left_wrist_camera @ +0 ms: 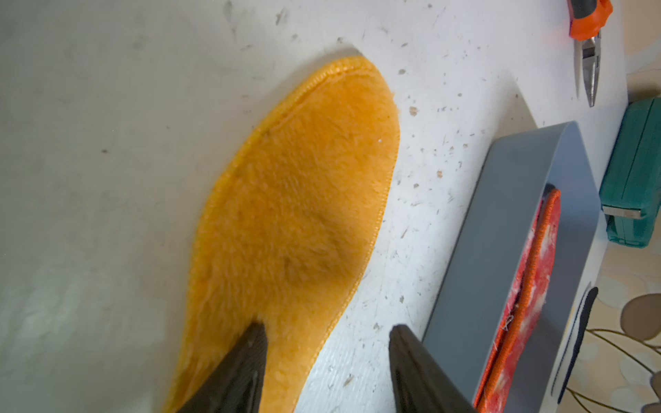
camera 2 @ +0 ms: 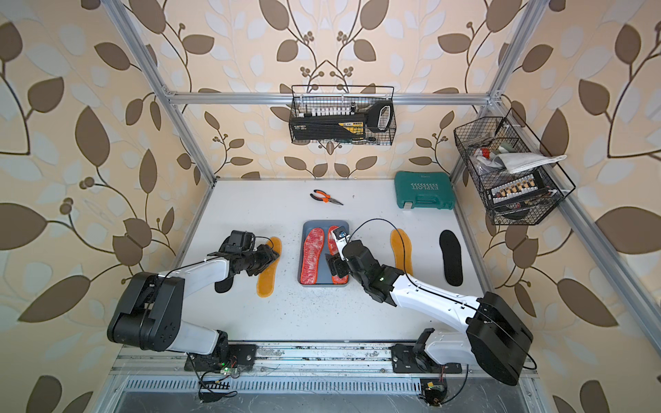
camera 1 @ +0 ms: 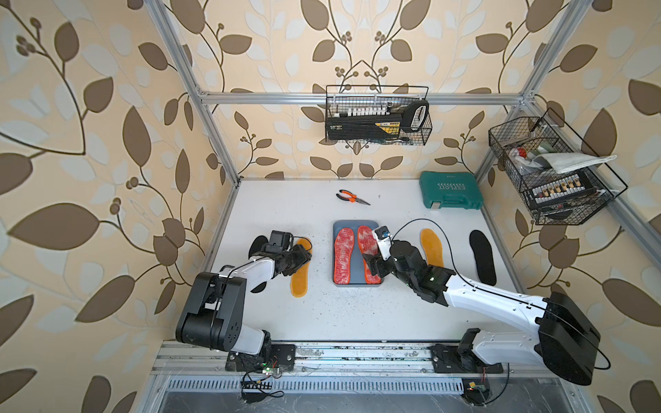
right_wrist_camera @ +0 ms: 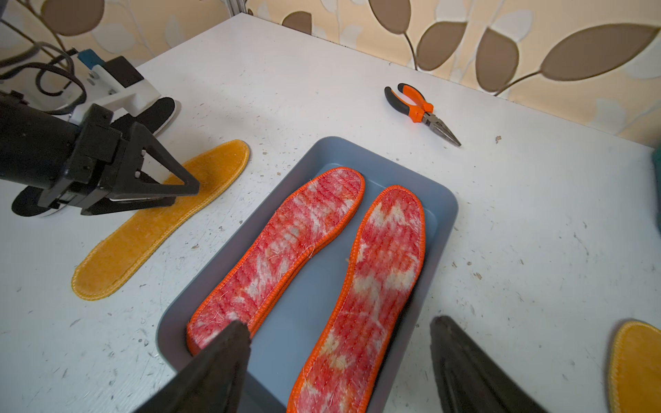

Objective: Put the insoles into the storage box
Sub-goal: Pick up the insole from the center of the board.

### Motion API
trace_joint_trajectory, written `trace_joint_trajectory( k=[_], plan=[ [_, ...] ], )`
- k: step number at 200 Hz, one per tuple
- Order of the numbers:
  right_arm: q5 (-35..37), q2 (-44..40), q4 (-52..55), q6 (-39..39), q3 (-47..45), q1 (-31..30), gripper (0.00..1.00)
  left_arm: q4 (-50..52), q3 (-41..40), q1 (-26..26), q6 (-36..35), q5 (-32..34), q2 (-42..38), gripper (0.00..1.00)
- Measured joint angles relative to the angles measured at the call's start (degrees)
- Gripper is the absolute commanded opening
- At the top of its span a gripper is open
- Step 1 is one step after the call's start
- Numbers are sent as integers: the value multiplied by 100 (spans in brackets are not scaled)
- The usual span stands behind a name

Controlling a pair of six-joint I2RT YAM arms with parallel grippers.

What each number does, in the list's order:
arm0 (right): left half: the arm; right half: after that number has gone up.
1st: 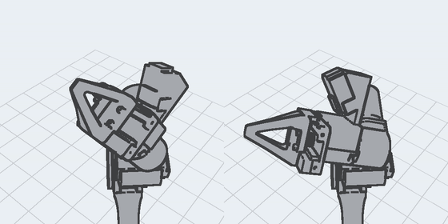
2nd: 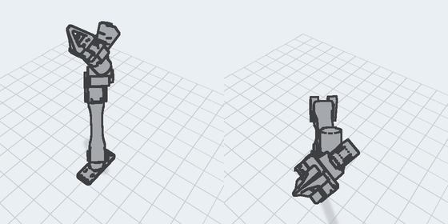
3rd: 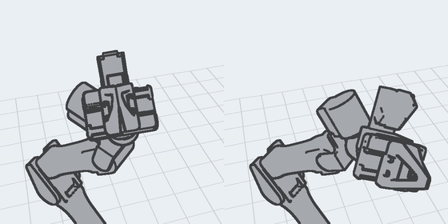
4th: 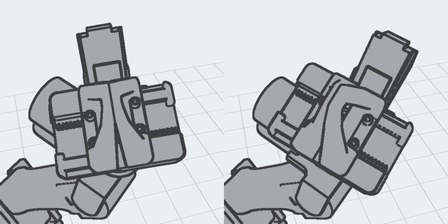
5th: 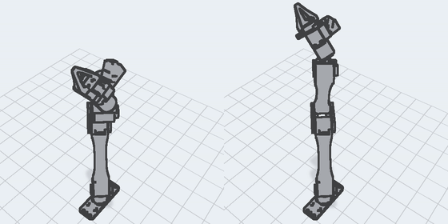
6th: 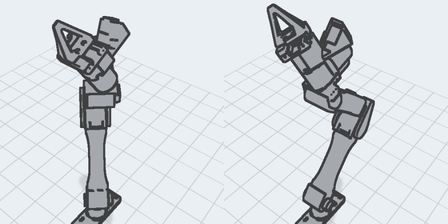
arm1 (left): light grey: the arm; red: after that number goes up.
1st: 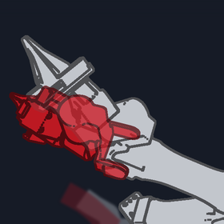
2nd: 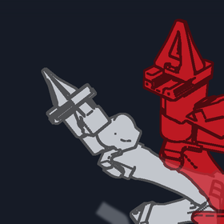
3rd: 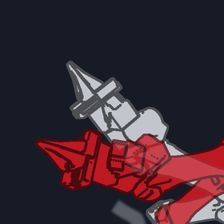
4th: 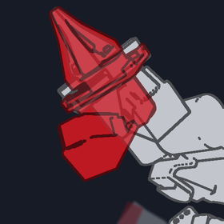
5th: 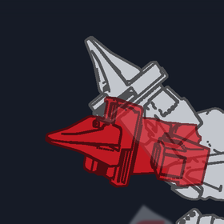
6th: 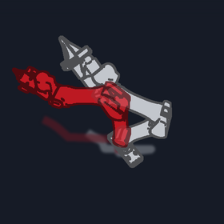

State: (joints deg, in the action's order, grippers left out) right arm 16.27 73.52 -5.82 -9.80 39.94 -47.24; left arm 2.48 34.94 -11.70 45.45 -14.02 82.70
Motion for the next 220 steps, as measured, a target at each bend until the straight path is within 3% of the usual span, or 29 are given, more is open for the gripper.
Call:
trace_joint_trajectory(
  k=[59, 91, 124, 163, 220],
  plan=[
    [-1198, 179, -219, 24, 0, 0, 83, 828, 704, 111, -643, -212, -540, 66],
    [-1421, 166, -323, 24, 0, 0, 84, 988, 428, 706, -778, -356, -1058, 66],
    [-1532, 149, -385, 24, -7, 0, 84, 1121, 103, 1255, -872, -632, -1003, 66],
    [-1346, 138, -372, 20, -7, 0, 85, 1145, 92, 1241, -1097, -977, -525, 64],
    [-1147, 136, -315, 17, -7, 0, 85, 1217, 94, 850, -1270, -815, -210, 63]
  ],
)
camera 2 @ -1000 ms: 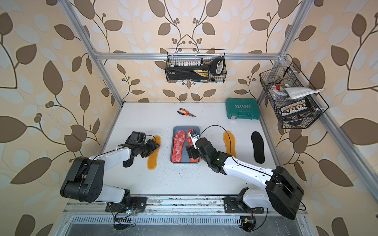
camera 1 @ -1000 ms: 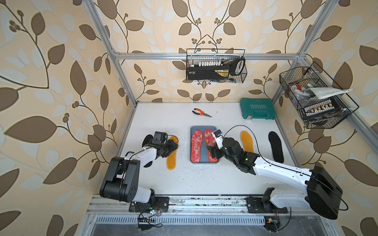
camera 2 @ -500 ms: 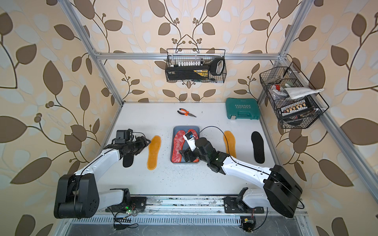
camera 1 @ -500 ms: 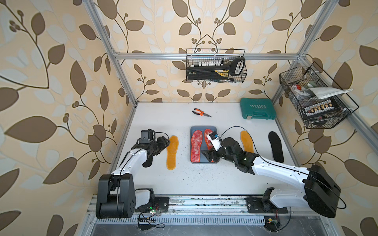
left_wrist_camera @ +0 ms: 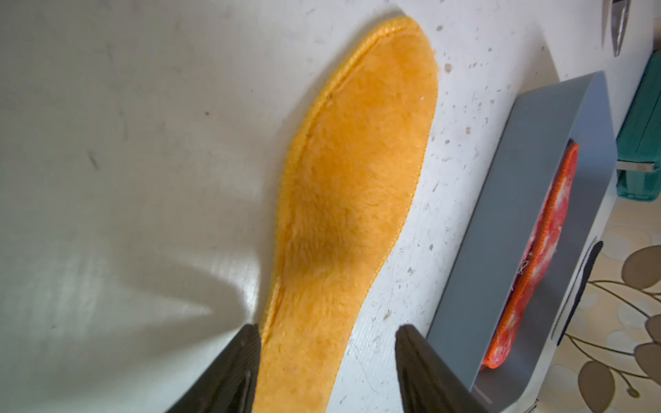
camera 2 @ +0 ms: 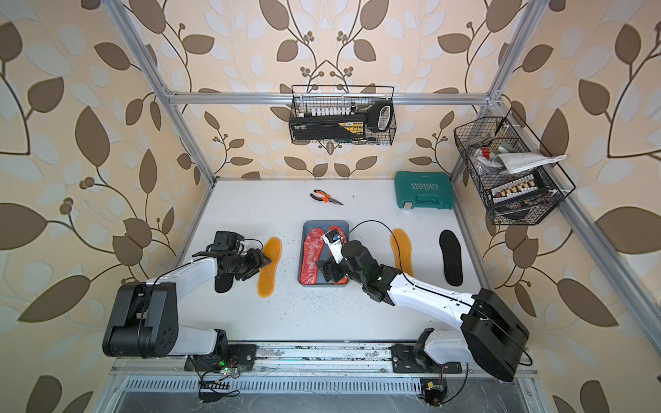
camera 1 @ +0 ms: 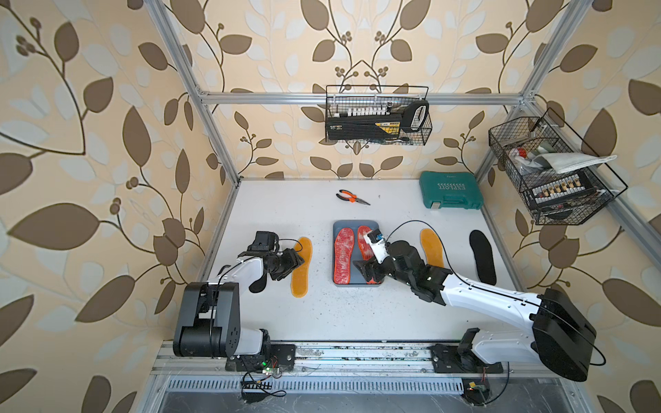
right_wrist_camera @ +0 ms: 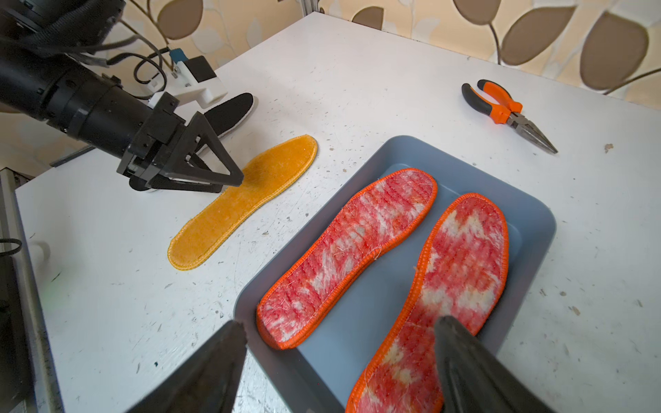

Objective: Put the insoles into the storage box
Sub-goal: Pick up the insole from the center of the board.

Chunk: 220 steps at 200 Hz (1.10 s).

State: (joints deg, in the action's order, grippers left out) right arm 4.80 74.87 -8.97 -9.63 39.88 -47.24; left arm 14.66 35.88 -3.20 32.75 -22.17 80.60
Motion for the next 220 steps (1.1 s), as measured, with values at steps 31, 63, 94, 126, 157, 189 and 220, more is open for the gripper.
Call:
trace_joint_trajectory(
  k=[31, 63, 94, 126, 157, 189, 220],
  plan=[
    [20, 0, 4, 0, 0, 0, 85, 31, 116, -225, -9, 234, 208, 53],
    [59, 0, 20, -2, 0, 0, 85, 7, 238, -446, -7, 588, 396, 25],
    [79, 0, 20, -17, 0, 0, 85, 74, 317, -520, 31, 903, 527, 11],
    [87, 0, 20, -17, 0, 0, 85, 133, 501, -553, 50, 1056, 686, 7],
    [127, 2, 24, -17, 0, 0, 85, 144, 507, -555, 55, 1093, 671, 15],
    [157, 52, 44, -17, 0, 0, 85, 262, 505, -555, 55, 1180, 420, 30],
    [168, 120, 92, -17, 9, 0, 85, 278, 505, -555, 46, 1290, 52, 40]
  ],
)
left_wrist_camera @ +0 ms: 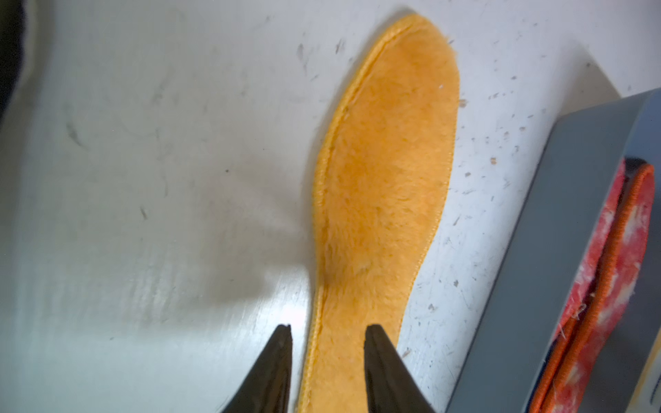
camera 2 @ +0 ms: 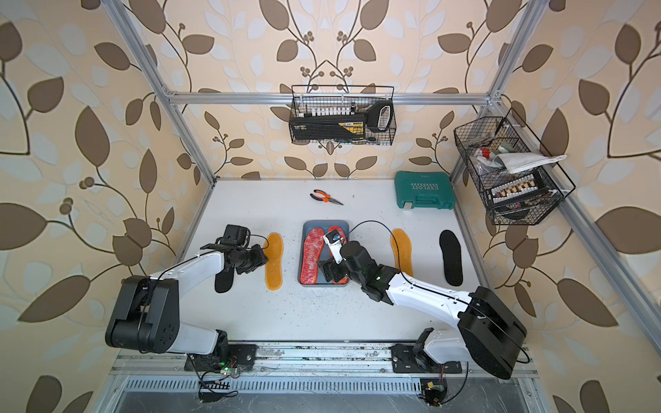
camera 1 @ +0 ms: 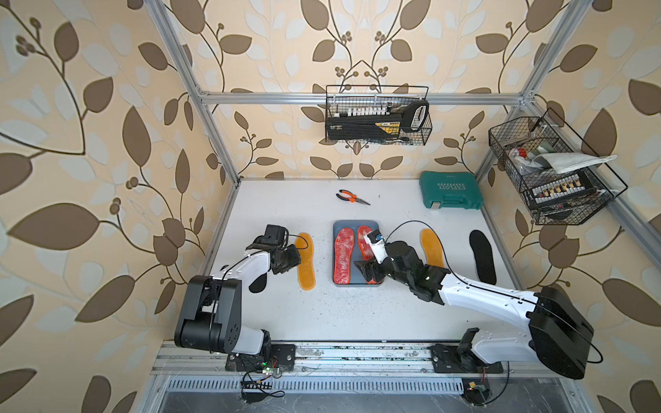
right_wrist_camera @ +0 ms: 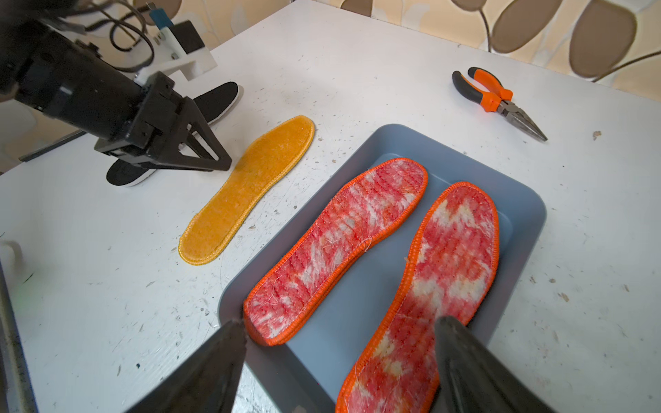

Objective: Put the insoles into the storage box
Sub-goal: Pick up the insole from the center of the board.

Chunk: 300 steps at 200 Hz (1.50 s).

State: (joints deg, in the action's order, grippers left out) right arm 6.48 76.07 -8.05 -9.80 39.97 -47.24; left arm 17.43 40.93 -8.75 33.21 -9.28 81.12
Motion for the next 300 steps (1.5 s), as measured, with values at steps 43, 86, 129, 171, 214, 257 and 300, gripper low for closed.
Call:
trace_joint_trajectory(
  k=[43, 86, 129, 171, 214, 257, 300],
  plan=[
    [22, 7, 26, 0, 0, 0, 85, -195, 39, 0, -9, -31, 352, 39],
    [59, -9, 37, 0, 0, 0, 85, -472, 133, -35, 44, -114, 778, 19],
    [61, -37, 50, 0, 0, 0, 85, -560, 144, -203, 39, 35, 857, 0],
    [81, -44, 52, 0, 0, 0, 85, -551, 151, -223, 22, 15, 841, 0],
    [227, -68, 72, -26, 0, 0, 85, -428, 127, -219, -127, -192, 238, 0],
    [570, -254, 101, -111, 0, 0, 89, -337, 127, -208, -199, -581, -586, 0],
    [977, -667, 90, -376, -157, 212, 98, -243, 129, -208, -240, -1152, -916, 0]
  ],
)
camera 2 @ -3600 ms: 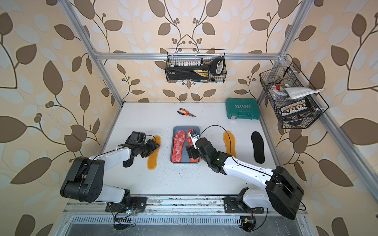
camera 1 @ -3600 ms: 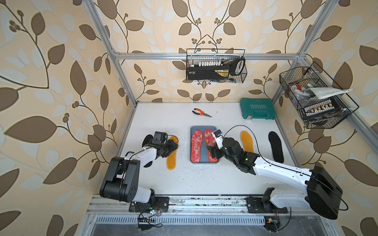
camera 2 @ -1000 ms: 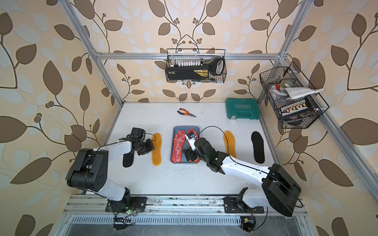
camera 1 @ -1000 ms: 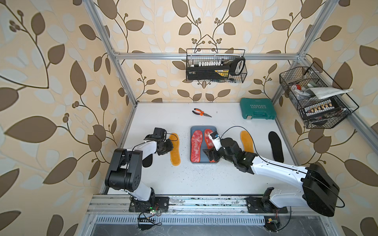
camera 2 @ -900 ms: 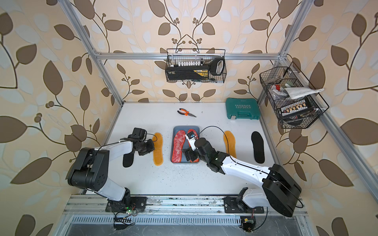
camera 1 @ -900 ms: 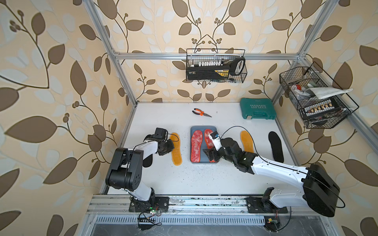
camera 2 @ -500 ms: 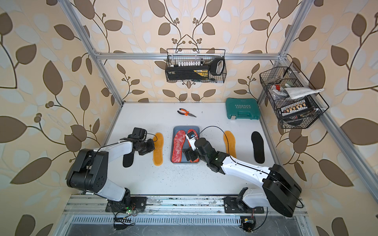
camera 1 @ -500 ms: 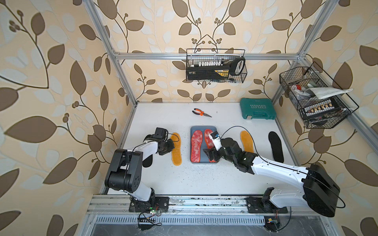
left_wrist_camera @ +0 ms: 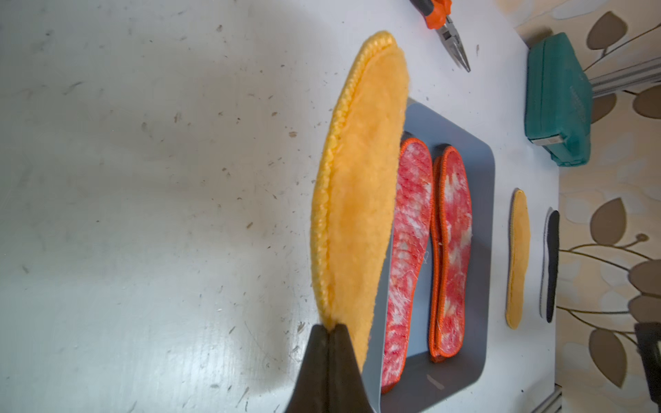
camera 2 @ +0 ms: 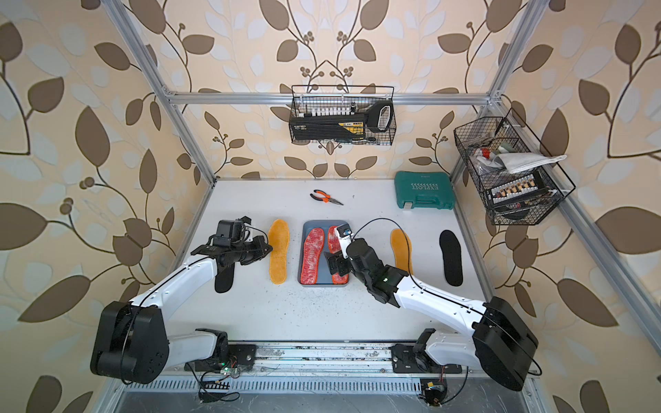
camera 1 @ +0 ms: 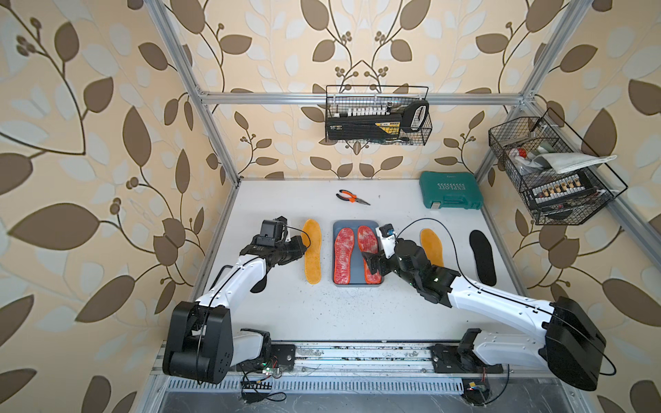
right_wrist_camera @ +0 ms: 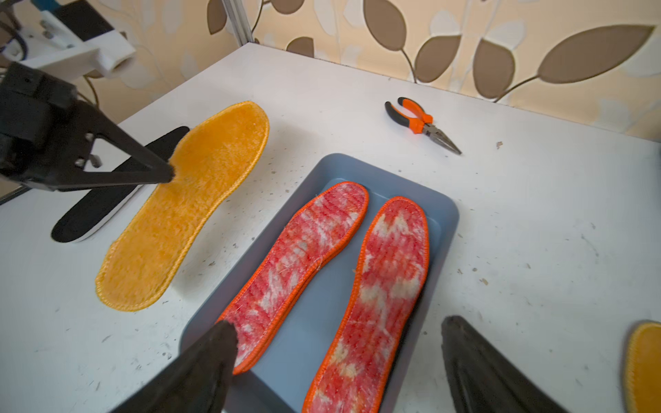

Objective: Put the insoles into the storage box
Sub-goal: Pick up the insole from the center of the board, then place the insole in the storage box.

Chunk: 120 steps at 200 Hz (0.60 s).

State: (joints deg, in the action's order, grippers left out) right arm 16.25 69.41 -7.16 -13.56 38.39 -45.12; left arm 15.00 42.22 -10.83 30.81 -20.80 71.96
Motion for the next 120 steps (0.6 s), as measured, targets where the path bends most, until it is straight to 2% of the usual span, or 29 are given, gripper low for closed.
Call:
trace_joint_trajectory(
  k=[54, 83, 120],
  plan=[
    [-127, -420, 24, -658, -376, 1075, 99, -282, 11, -2, -9, -1154, -39, 0],
    [-179, -420, 57, -876, -407, 1215, 99, -739, 11, -33, 175, -1537, -2, 0],
    [-177, -407, 66, -999, -415, 1226, 99, -1211, 22, -306, 404, -1602, 372, 0]
  ],
)
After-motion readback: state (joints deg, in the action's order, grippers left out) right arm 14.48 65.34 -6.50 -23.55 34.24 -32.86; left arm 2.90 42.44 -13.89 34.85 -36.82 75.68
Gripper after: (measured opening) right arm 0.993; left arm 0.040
